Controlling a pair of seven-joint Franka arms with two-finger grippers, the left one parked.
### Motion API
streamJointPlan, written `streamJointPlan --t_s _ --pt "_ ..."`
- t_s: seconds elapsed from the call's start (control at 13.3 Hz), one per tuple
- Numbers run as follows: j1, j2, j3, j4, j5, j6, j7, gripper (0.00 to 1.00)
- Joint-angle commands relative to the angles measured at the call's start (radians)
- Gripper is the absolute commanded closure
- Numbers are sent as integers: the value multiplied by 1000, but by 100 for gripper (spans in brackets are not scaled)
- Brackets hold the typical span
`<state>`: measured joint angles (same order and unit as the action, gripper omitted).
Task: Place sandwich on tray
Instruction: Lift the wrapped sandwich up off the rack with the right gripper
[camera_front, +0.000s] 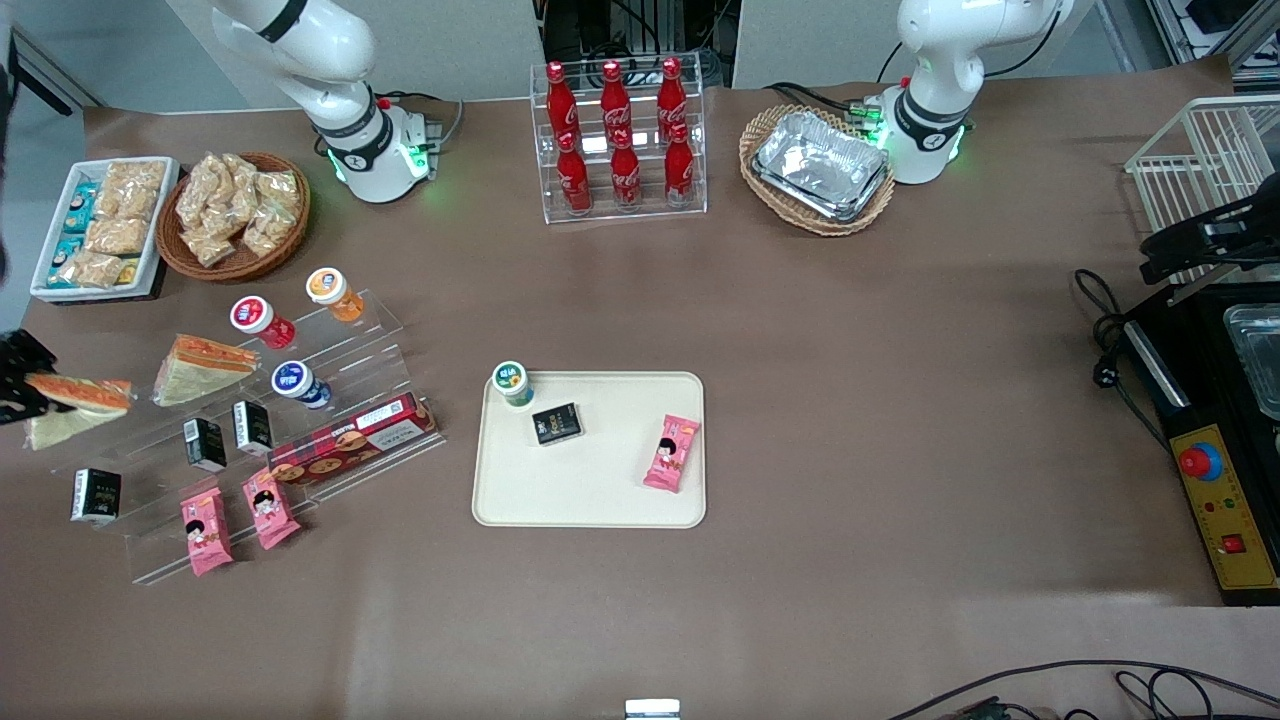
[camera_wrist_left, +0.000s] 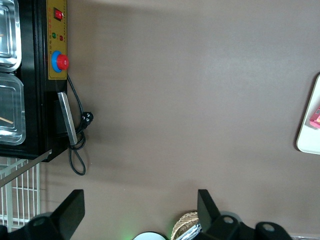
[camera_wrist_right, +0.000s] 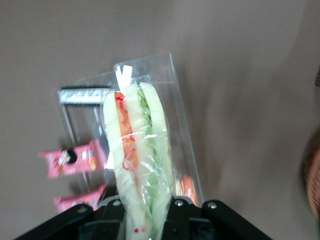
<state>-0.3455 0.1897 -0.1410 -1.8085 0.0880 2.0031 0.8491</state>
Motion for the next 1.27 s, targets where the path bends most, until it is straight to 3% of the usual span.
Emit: streamJointPlan --t_s 0.0,0.6,0.82,0.97,1.2 --pt "2 -41 41 132 27 -216 -9 79" --pt "51 -113 289 175 29 -392 394 79" --pt "60 -111 398 190 93 -388 578 79" --pt "80 -99 492 190 95 -359 701 79" --pt "228 -53 521 189 81 -217 919 79"
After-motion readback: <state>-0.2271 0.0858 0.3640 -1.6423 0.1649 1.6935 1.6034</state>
